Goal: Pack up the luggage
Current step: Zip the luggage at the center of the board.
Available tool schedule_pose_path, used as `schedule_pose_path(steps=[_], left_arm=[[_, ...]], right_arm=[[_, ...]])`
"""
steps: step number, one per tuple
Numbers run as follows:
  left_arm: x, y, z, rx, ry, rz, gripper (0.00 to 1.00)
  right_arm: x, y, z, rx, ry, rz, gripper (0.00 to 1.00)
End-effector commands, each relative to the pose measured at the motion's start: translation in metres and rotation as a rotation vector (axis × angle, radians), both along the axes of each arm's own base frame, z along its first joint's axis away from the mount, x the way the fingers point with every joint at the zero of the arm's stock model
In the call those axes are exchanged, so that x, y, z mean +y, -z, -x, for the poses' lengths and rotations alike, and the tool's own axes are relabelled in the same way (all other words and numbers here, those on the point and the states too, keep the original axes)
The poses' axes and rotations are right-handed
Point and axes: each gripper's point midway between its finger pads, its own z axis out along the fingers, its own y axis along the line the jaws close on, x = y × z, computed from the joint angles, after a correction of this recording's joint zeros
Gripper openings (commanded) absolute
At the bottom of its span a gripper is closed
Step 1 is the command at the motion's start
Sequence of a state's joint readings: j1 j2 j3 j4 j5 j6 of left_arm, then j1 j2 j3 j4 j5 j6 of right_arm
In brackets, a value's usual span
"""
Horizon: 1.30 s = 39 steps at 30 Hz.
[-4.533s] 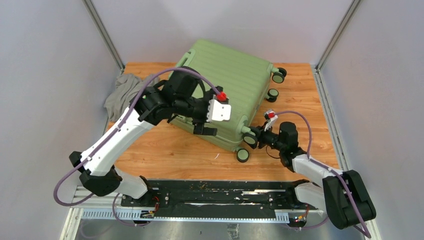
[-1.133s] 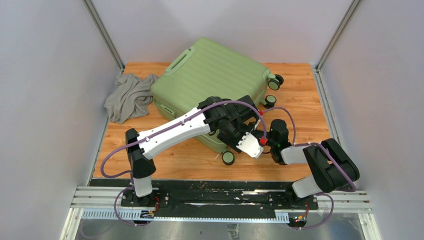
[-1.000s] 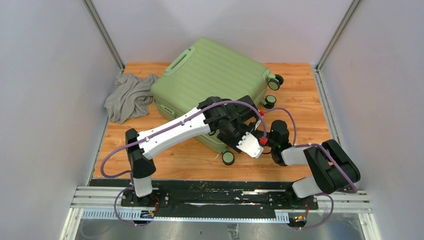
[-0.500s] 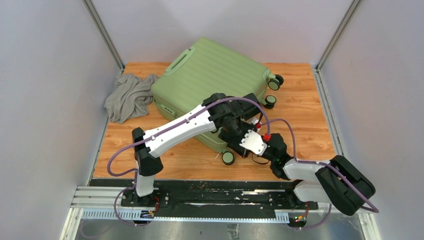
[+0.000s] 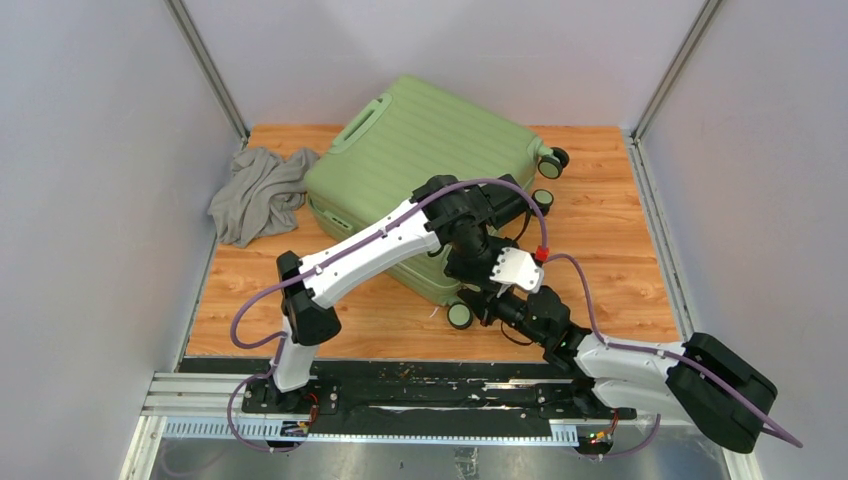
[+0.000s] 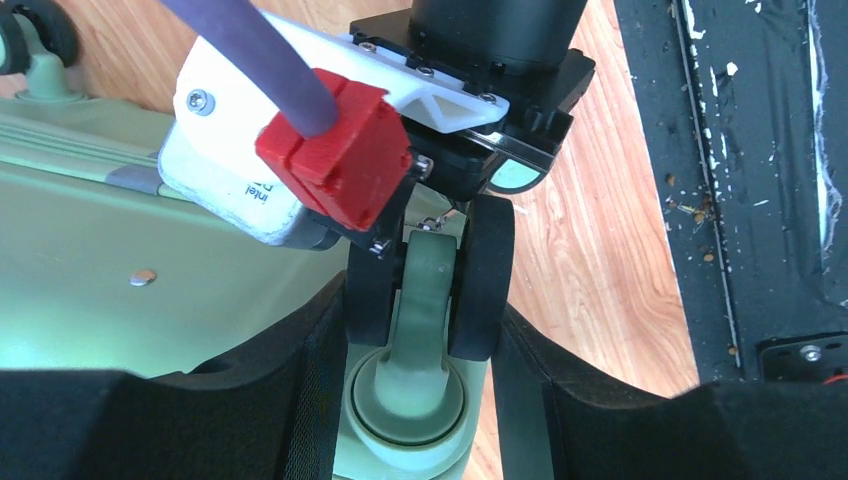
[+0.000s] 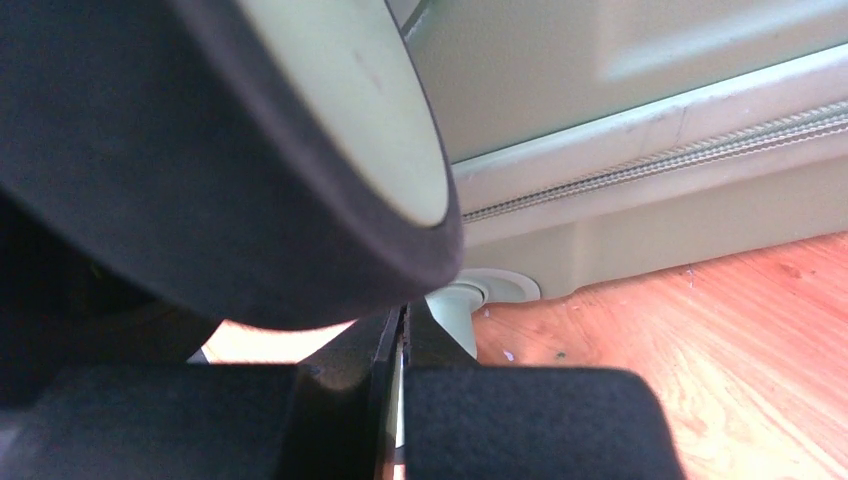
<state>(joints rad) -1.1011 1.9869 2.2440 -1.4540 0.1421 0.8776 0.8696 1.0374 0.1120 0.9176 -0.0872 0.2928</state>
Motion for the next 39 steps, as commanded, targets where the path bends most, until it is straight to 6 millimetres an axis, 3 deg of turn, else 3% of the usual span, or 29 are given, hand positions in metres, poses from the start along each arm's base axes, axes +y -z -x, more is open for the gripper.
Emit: schedule_pose_path(steps=[1, 11, 24, 34, 39], left_arm=[[-0.069, -0.078, -0.048, -0.187, -0.068, 0.406, 0.0], [-0.097, -0.083, -0.062, -0.18, -0.124, 0.496, 0.0], [-0.105, -0.099, -0.099, -0.273, -0.334, 0.681, 0.0], [-0.113, -0.111, -0.129, -0.319, -0.505, 0.747, 0.0], [-0.106, -0.113, -0.123, -0.279, -0.489, 0.721, 0.0]], right_arm=[[0.023, -0.003, 0.033, -0.082, -0.179, 0.052, 0.0], [0.024, -0.011, 0.039, -0.174, -0.154, 0.091, 0.0], [0.027, -0.047, 0.055, -0.187, -0.184, -0.144, 0.0], [0.01, -0.04, 0.068, -0.152, -0.177, -0.141, 0.0], [-0.007, -0.035, 0.058, -0.136, -0.083, -0.109, 0.0]])
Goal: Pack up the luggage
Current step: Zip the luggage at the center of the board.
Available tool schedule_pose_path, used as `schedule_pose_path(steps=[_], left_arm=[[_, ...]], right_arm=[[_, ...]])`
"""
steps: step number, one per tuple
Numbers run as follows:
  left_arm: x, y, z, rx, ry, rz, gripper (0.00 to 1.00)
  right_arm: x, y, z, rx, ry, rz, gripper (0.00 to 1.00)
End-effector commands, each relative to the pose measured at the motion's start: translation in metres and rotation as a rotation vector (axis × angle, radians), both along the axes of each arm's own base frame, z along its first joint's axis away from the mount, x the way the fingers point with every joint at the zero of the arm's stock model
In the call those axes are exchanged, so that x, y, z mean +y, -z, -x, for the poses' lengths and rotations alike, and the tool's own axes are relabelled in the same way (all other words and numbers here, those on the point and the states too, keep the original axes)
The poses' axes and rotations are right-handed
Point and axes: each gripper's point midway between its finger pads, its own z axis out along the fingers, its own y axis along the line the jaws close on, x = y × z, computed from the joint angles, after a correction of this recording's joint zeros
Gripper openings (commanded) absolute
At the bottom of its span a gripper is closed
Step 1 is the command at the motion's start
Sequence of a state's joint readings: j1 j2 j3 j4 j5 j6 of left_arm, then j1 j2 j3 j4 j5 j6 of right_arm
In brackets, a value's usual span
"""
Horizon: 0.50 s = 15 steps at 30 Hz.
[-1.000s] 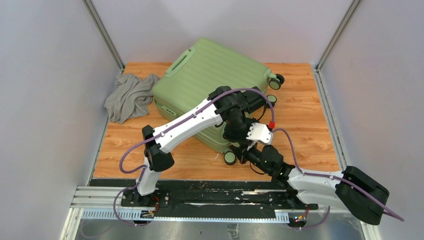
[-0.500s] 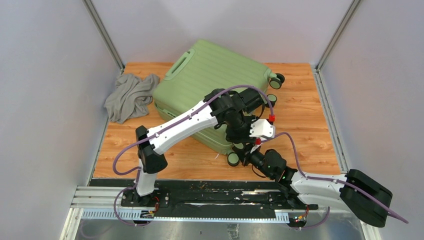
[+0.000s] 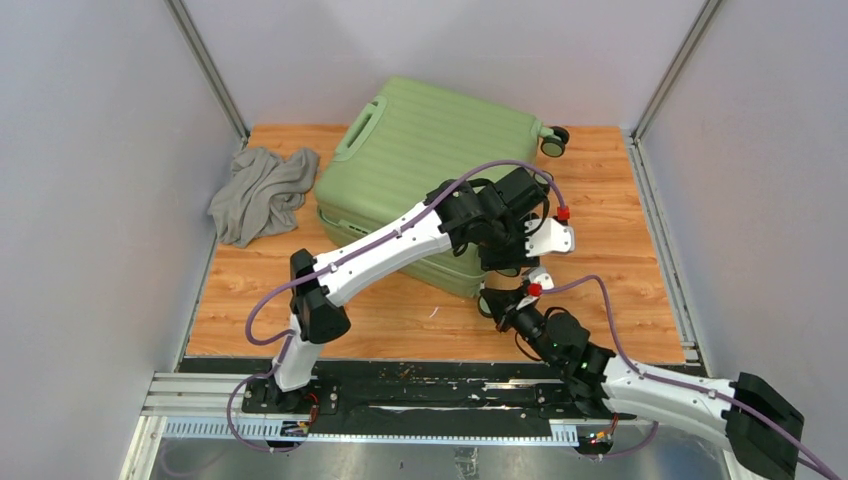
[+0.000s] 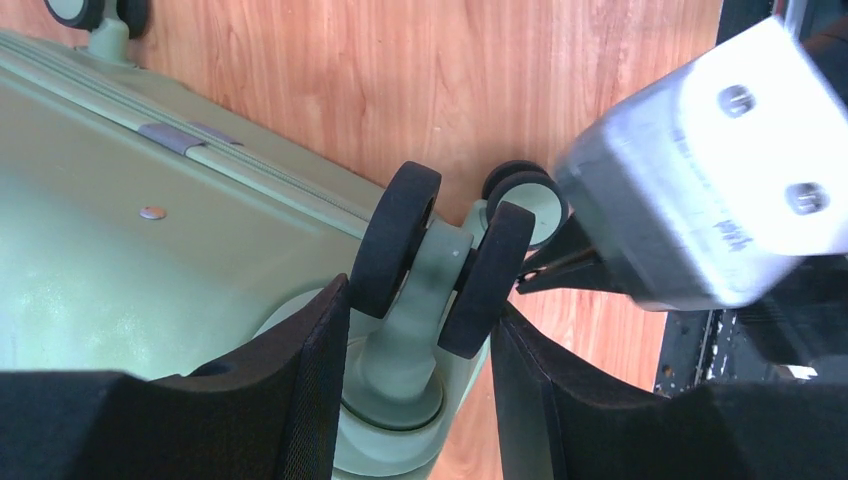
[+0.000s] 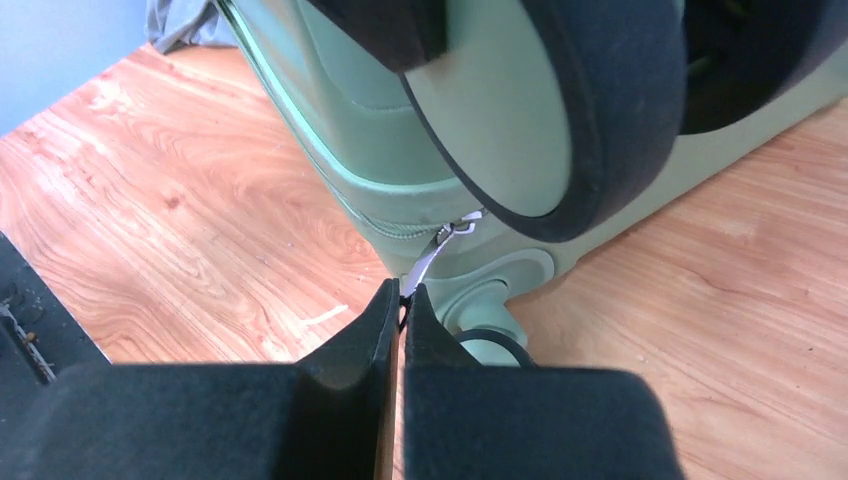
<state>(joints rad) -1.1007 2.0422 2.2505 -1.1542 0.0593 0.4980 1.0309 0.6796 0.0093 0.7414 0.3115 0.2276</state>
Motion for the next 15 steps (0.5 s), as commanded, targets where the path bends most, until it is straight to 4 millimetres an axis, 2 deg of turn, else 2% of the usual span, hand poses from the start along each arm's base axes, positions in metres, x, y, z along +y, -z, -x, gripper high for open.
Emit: schedule_pose_path(steps=[1, 6, 7, 9, 10, 11, 12, 14, 15], left_arm=[[-0.045, -0.11, -0.087, -0.335, -0.158, 0.424, 0.0], [-0.038, -0.118, -0.076, -0.296, -0.151, 0.442, 0.02], [-0.036, -0.123, -0.075, -0.289, -0.157, 0.442, 0.09], [-0.02, -0.133, -0.074, -0.275, -0.191, 0.436, 0.43], [-0.009, -0.137, -0.075, -0.273, -0.215, 0.434, 0.56], [0.005, -0.139, -0.077, -0.265, -0.249, 0.432, 0.64], [0.021, -0.139, -0.082, -0.261, -0.287, 0.428, 0.78], [0.058, -0.138, -0.094, -0.256, -0.367, 0.408, 0.99], [0.079, -0.139, -0.101, -0.257, -0.416, 0.405, 1.0]], right_arm=[[0.033, -0.023, 0.052, -0.04, -0.299, -0.078, 0.0], [0.037, -0.017, 0.048, -0.044, -0.3, -0.009, 0.0], [0.039, -0.014, 0.048, -0.037, -0.304, 0.008, 0.0], [0.042, -0.012, 0.047, -0.025, -0.307, 0.022, 0.0], [0.042, -0.012, 0.046, -0.021, -0.304, 0.024, 0.0], [0.041, -0.009, 0.045, -0.009, -0.296, 0.032, 0.0], [0.04, -0.008, 0.044, 0.0, -0.285, 0.037, 0.0], [0.034, -0.007, 0.04, 0.021, -0.243, 0.038, 0.1], [0.03, -0.009, 0.037, 0.026, -0.217, 0.031, 0.17]])
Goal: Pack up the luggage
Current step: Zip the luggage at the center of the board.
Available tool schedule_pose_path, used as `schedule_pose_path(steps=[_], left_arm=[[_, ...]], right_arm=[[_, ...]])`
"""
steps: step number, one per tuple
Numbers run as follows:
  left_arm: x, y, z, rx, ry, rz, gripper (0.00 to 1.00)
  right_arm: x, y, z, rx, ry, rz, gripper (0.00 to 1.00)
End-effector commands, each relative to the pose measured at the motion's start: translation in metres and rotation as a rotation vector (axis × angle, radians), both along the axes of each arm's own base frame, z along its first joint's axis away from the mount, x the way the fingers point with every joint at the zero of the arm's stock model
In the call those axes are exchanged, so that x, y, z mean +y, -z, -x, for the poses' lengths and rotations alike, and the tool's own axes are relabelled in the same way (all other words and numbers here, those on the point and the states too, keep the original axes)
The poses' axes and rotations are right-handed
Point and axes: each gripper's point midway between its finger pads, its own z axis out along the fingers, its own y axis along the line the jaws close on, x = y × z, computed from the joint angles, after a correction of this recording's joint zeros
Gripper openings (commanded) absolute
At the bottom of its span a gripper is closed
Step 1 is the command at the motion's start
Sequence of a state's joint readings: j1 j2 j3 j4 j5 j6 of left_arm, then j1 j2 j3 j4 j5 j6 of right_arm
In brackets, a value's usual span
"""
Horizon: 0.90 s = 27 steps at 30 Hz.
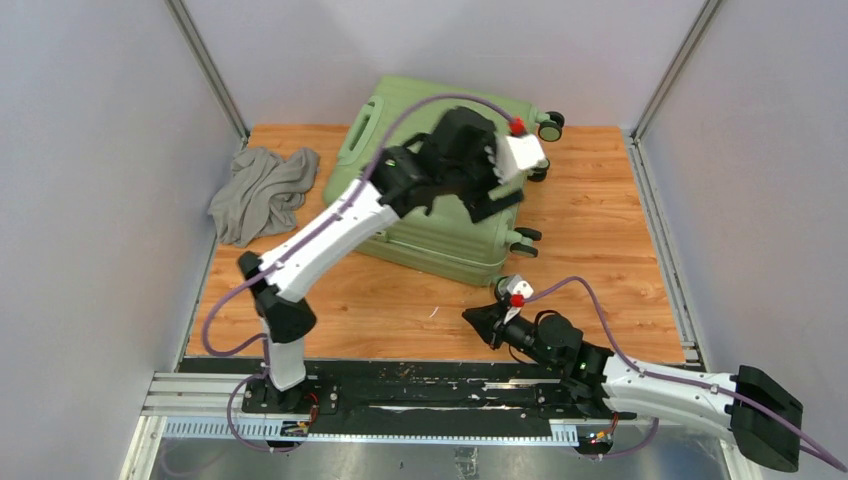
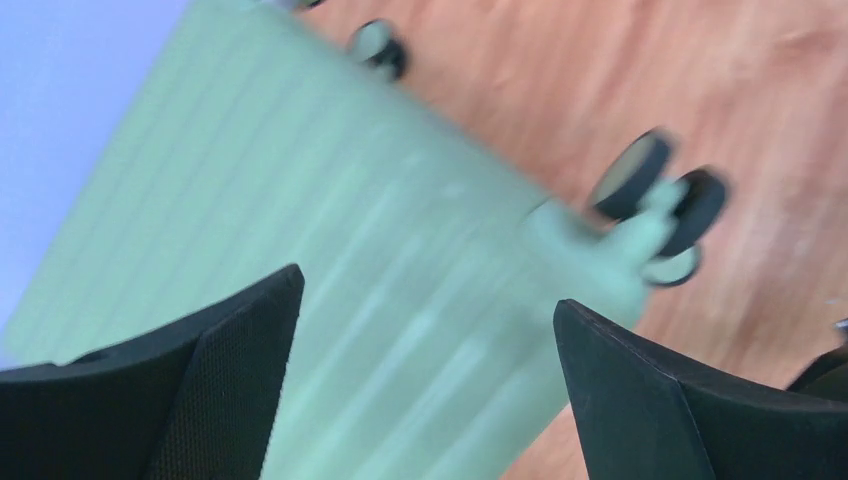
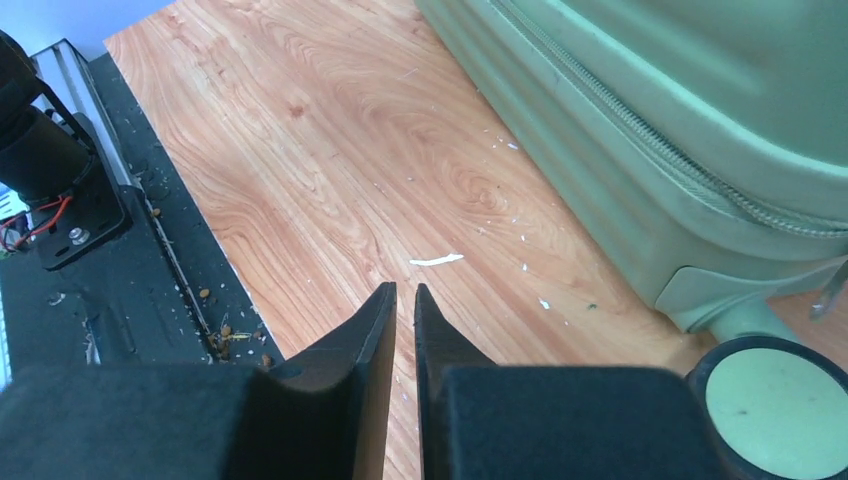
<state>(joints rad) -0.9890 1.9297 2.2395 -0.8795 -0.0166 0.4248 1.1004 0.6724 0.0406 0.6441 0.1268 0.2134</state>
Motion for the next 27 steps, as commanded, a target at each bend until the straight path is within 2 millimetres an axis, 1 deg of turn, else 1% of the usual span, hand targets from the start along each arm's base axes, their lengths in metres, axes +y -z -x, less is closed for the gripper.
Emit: schedule_pose_path(steps=[1, 3, 5, 6, 8, 10, 14, 15, 16, 19, 21, 24, 27], left_arm=[[0.095, -0.047, -0.037, -0.034, -0.255, 0.099, 1.0], [0.141, -0.045, -0.053, -0.001, -0.361, 0.113, 1.0], [0.185, -0.037, -0.066, 0.016, -0.462, 0.103, 1.0], [0.206, -0.03, -0.071, 0.026, -0.505, 0.09, 1.0], [0.238, -0.014, -0.076, 0.044, -0.575, 0.058, 1.0], [0.264, 0.0, -0.08, 0.065, -0.642, 0.034, 1.0], [0.297, 0.023, -0.08, 0.16, -0.741, 0.07, 0.99], [0.302, 0.028, -0.08, 0.191, -0.761, 0.098, 0.99], [0.309, 0.032, -0.082, 0.212, -0.786, 0.118, 0.99], [0.329, 0.035, -0.089, 0.22, -0.848, 0.179, 0.96], [0.337, 0.035, -0.091, 0.195, -0.865, 0.218, 0.94], [0.348, 0.039, -0.091, 0.145, -0.885, 0.251, 0.9], [0.362, 0.05, -0.091, 0.115, -0.923, 0.243, 0.86]], right_arm=[[-0.008, -0.02, -0.008, 0.007, 0.079, -0.045, 0.23], [-0.017, -0.026, -0.014, 0.022, 0.139, -0.08, 0.32], [-0.023, -0.034, -0.02, 0.04, 0.18, -0.096, 0.36], [-0.025, -0.038, -0.023, 0.056, 0.203, -0.093, 0.38], [-0.03, -0.046, -0.03, 0.09, 0.25, -0.08, 0.39], [-0.034, -0.059, -0.038, 0.133, 0.295, -0.08, 0.41], [-0.038, -0.093, -0.05, 0.205, 0.342, -0.07, 0.44], [-0.038, -0.098, -0.052, 0.226, 0.343, -0.053, 0.45], [-0.039, -0.108, -0.054, 0.247, 0.344, -0.04, 0.45], [-0.044, -0.122, -0.062, 0.331, 0.374, -0.018, 0.45], [-0.046, -0.129, -0.066, 0.365, 0.388, -0.021, 0.45], [-0.062, -0.139, -0.079, 0.393, 0.466, -0.032, 0.46], [-0.088, -0.14, -0.1, 0.435, 0.578, -0.033, 0.46]])
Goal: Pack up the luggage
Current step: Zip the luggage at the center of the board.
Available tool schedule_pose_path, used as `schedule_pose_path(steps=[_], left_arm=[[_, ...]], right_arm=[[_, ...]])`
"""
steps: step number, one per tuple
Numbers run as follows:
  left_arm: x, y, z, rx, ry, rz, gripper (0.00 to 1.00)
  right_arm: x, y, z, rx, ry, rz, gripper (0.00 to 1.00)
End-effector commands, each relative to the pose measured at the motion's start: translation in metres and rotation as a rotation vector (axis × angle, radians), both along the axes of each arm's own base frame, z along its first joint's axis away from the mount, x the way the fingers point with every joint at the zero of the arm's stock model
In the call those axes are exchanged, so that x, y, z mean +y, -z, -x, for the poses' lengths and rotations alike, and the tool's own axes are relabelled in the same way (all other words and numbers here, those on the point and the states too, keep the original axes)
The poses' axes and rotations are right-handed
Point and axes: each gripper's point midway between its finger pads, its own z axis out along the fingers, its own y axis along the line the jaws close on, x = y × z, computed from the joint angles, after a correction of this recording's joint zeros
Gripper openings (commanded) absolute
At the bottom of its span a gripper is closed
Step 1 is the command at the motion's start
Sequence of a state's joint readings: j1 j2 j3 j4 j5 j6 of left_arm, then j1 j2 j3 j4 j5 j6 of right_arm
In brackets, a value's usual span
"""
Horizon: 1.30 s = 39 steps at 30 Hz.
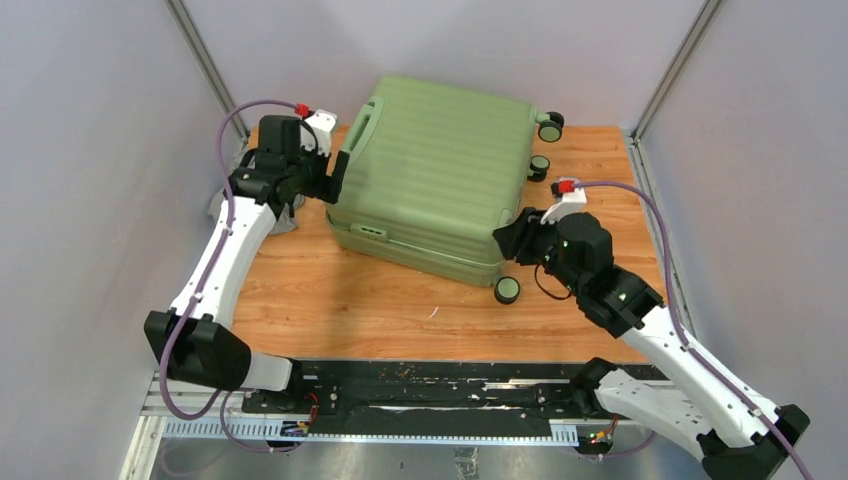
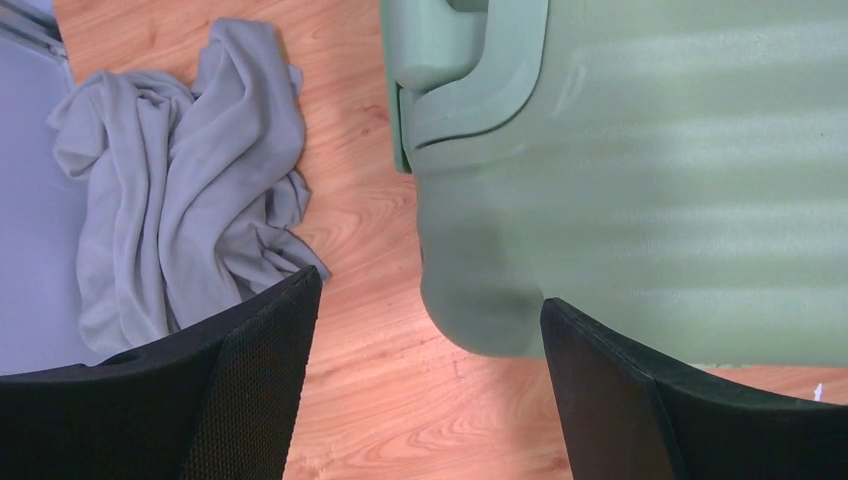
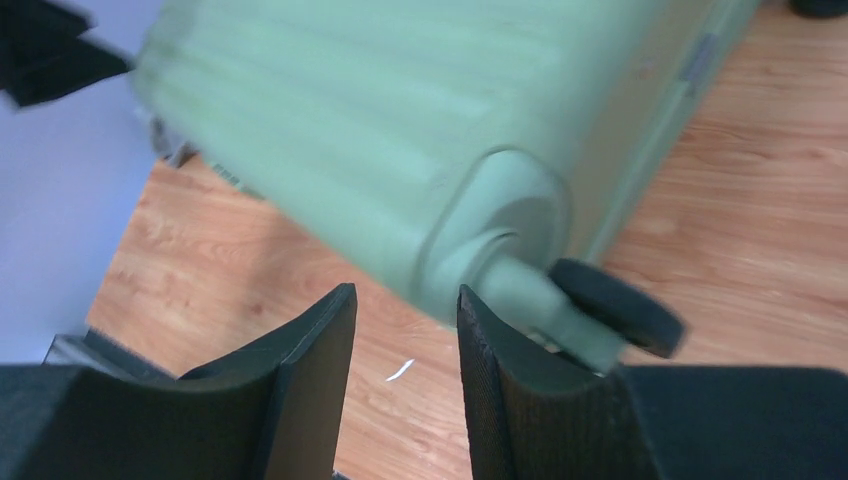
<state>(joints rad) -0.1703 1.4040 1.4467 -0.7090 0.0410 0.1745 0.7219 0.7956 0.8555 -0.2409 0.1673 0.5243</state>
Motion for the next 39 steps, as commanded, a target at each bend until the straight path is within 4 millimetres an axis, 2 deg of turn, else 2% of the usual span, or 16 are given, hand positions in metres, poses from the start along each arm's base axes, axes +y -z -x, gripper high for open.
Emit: schedule_pose_path(steps=[1, 5, 9, 12, 15, 21, 23, 26, 28, 30, 31, 32, 34, 39], left_arm=[[0.012, -0.016, -0.009, -0.134, -0.046, 0.033, 0.84], [0.042, -0.003, -0.01, -0.134, -0.134, 0.04, 0.79], [0.056, 0.011, -0.004, -0.13, -0.164, 0.071, 0.78], [0.059, 0.026, -0.001, -0.121, -0.173, 0.06, 0.77], [0.077, 0.044, -0.004, -0.111, -0.233, 0.044, 0.78], [0.083, 0.078, -0.026, -0.097, -0.3, 0.073, 0.79], [0.076, 0.087, -0.034, -0.084, -0.294, 0.128, 0.79], [0.055, 0.099, -0.046, -0.086, -0.235, 0.239, 0.8], [0.04, 0.112, -0.046, -0.049, -0.179, 0.298, 0.8], [0.021, 0.122, -0.04, 0.0, -0.088, 0.355, 0.78], [0.016, 0.127, -0.036, 0.016, -0.055, 0.368, 0.78], [0.004, 0.13, -0.03, 0.034, 0.011, 0.399, 0.77], [-0.012, 0.138, -0.016, 0.075, 0.099, 0.45, 0.76], [-0.037, 0.152, 0.023, 0.156, 0.297, 0.501, 0.72]], right_arm=[[-0.039, 0.015, -0.017, 0.148, 0.135, 0.025, 0.46], [-0.08, 0.025, -0.048, 0.225, 0.259, 0.019, 0.44], [-0.127, 0.034, -0.073, 0.266, 0.419, 0.019, 0.41], [-0.14, 0.048, -0.093, 0.302, 0.457, 0.01, 0.38], [-0.13, 0.071, -0.118, 0.36, 0.414, -0.001, 0.32], [-0.117, 0.103, -0.164, 0.452, 0.372, 0.001, 0.3], [-0.111, 0.107, -0.18, 0.47, 0.346, -0.006, 0.29], [-0.093, 0.102, -0.207, 0.48, 0.262, -0.045, 0.29], [-0.078, 0.1, -0.221, 0.491, 0.198, -0.079, 0.29], [-0.061, 0.103, -0.232, 0.504, 0.129, -0.092, 0.28], [-0.053, 0.096, -0.237, 0.486, 0.093, -0.098, 0.28], [-0.043, 0.101, -0.24, 0.501, 0.058, -0.093, 0.28], [-0.027, 0.099, -0.245, 0.504, 0.0, -0.086, 0.27], [0.003, 0.105, -0.251, 0.523, -0.102, -0.11, 0.26]])
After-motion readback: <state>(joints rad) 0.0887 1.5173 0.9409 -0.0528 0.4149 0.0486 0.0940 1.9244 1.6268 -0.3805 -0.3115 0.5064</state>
